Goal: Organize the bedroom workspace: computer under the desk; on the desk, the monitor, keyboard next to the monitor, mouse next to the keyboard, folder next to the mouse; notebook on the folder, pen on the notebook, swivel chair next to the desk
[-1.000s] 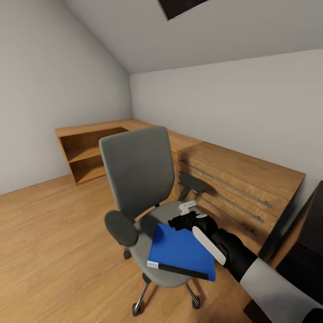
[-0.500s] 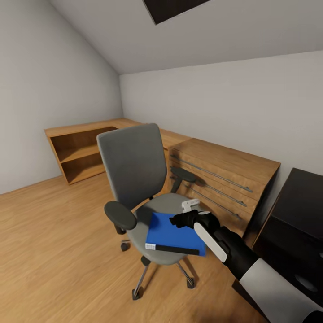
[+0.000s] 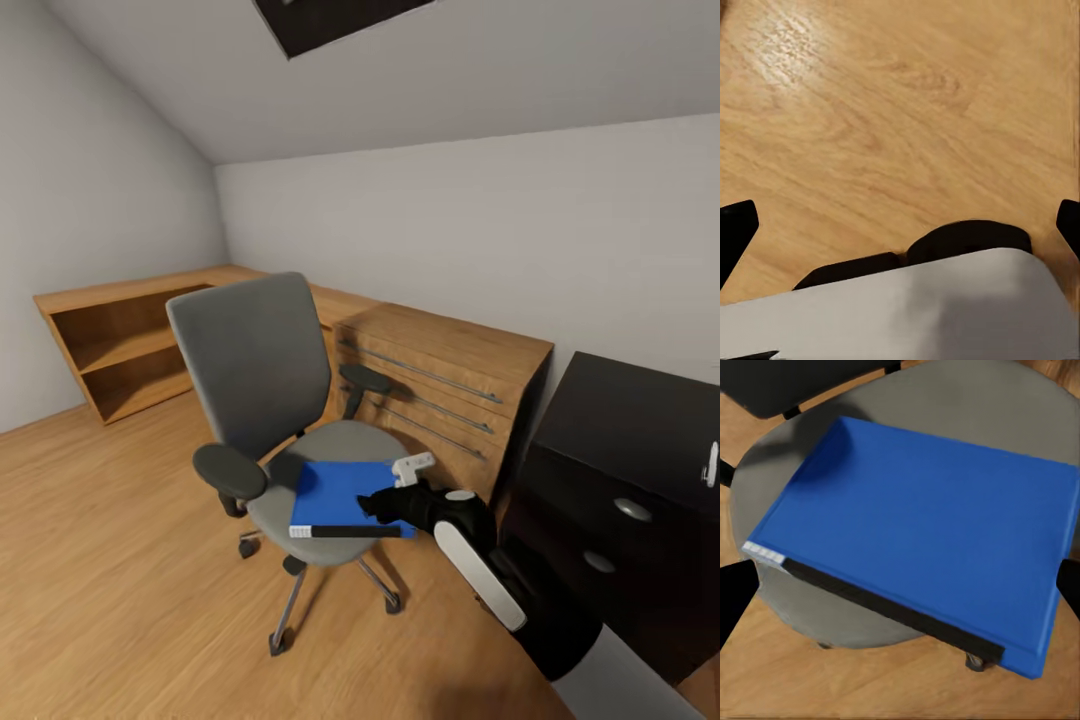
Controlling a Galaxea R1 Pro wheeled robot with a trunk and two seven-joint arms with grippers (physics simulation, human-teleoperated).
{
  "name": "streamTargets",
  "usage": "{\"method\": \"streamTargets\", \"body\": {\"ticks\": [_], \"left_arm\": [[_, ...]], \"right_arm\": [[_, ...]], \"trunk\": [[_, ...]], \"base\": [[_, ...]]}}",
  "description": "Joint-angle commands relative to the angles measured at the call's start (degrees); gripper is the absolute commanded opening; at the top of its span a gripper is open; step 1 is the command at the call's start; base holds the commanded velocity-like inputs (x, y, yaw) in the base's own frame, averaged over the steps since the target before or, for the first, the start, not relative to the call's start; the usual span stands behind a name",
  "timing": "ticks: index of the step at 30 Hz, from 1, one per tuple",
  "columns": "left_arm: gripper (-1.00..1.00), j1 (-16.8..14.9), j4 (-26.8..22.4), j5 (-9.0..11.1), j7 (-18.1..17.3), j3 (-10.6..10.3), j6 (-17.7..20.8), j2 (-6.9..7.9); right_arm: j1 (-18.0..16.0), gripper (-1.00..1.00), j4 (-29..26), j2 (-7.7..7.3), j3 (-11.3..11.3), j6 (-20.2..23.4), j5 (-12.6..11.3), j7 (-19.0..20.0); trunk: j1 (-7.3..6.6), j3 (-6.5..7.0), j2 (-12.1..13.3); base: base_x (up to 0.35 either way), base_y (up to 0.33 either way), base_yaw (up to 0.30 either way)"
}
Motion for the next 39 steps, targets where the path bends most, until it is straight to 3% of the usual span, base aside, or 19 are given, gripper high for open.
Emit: {"method": "streamTargets", "body": {"ticks": [1, 3, 4, 6, 10, 15, 18, 21, 23, 27, 28, 31, 32, 39], "left_arm": [[1.0, 0.2, -1.6, 0.5, 0.4, 0.0, 0.1, 0.03], [1.0, 0.6, -5.6, 0.4, 0.7, 0.1, 0.1, 0.09], [1.0, 1.5, -10.6, 0.3, 0.9, 0.1, 0.2, 0.16], [1.0, 2.6, -15.5, 0.2, 1.2, 0.2, 0.2, 0.24], [1.0, 3.8, -21.9, 0.3, 2.0, 0.3, 0.4, 0.54], [1.0, 4.2, -25.3, 0.4, 2.5, 0.3, 0.5, 0.93], [1.0, 4.2, -26.2, 0.3, 2.7, 0.2, 0.4, 0.65], [1.0, 4.2, -26.5, 0.3, 2.7, 0.3, 0.3, 0.53], [1.0, 4.1, -26.7, 0.4, 2.8, 0.3, 0.3, 0.43], [1.0, 4.1, -27.8, 0.5, 2.8, 0.2, 0.3, 0.38], [1.0, 4.1, -29.5, 0.7, 2.7, 0.2, 0.6, 0.4], [1.0, 4.2, -33.2, 1.0, 2.7, 0.2, 1.2, 0.53], [1.0, 3.9, -37.5, 1.2, 2.7, 0.0, 3.1, 0.47], [1.0, -2.4, -40.1, 1.1, 2.9, -0.6, 6.6, -0.09]], "right_arm": [[0.6, 1.0, -1.1, -0.09, 0.1, 0.1, -0.6, -0.6], [1.8, 1.0, -3.1, -0.15, -0.2, 0.1, -0.5, -0.6], [2.9, 1.0, -5.0, -0.2, -0.3, 0.2, -0.5, -0.6], [4.0, 1.0, -6.5, -0.25, -0.5, 0.2, -0.4, -0.9], [5.4, 1.0, -8.8, -0.31, -0.6, 0.2, -0.5, -2.5], [6.3, 1.0, -10.1, -0.29, -2.1, 0.3, -0.5, -5.3], [7.3, 1.0, -9.7, 0.14, -5.3, 0.4, -0.6, -6.6], [7.8, 1.0, -5.4, 0.7, -7.7, 0.5, -0.8, -8.6], [8.3, 1.0, -2.4, 0.91, -9.9, 0.6, -2.0, -10.2], [9.8, 1.0, -1.1, 0.59, -11.8, 0.2, -4.7, -10.7], [11.1, 1.0, -0.7, 0.34, -12.8, -0.2, -6.3, -10.3], [13.2, 1.0, -0.8, 0.08, -13.7, -0.9, -7.7, -9.4], [15.4, 1.0, -1.5, -0.1, -14.4, -1.9, -8.4, -9.2], [18.0, 1.0, -3.4, -0.31, -14.8, -2.3, -8.8, -9.0]], "trunk": [[-0.03, -0.04, 0.0], [-0.03, -0.04, 0.0], [-0.03, -0.04, 0.0], [-0.03, -0.04, 0.0], [-0.03, -0.04, 0.0], [-0.03, -0.04, 0.0], [-0.03, -0.04, 0.0], [-0.03, -0.04, 0.0], [-0.03, -0.04, 0.0], [-0.03, -0.04, 0.0], [-0.03, -0.04, 0.0], [-0.03, -0.04, 0.0], [-0.03, -0.04, 0.0], [-0.03, -0.04, 0.0]], "base": [[-0.257, 0.0, -0.111], [-0.185, 0.0, -0.08], [-0.105, 0.0, -0.046], [-0.076, 0.0, -0.033], [-0.04, 0.0, -0.017], [-0.096, -0.059, -0.006], [-0.214, -0.146, -0.002], [-0.253, -0.156, -0.001], [-0.281, -0.148, 0.0], [-0.257, -0.122, 0.0], [-0.137, -0.059, 0.0], [-0.089, -0.039, 0.0], [-0.029, -0.012, 0.0], [-0.012, -0.005, -0.001]]}}
